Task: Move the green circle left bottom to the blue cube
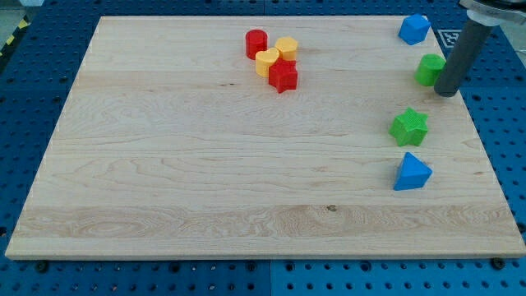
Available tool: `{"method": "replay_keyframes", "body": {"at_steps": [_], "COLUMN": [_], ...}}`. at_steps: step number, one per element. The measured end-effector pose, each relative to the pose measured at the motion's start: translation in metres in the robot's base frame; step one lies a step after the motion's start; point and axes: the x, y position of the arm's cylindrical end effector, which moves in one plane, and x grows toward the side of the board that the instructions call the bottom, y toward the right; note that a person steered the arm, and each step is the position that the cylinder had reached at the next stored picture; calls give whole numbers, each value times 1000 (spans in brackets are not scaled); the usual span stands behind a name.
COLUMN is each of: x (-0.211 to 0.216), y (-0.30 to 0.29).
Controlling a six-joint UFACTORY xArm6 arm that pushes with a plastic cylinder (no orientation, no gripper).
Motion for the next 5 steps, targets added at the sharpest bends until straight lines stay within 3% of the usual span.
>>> {"method": "replay_keyframes", "body": {"at_steps": [3, 5], "x": [-2, -40], "y": [-24, -24]}}
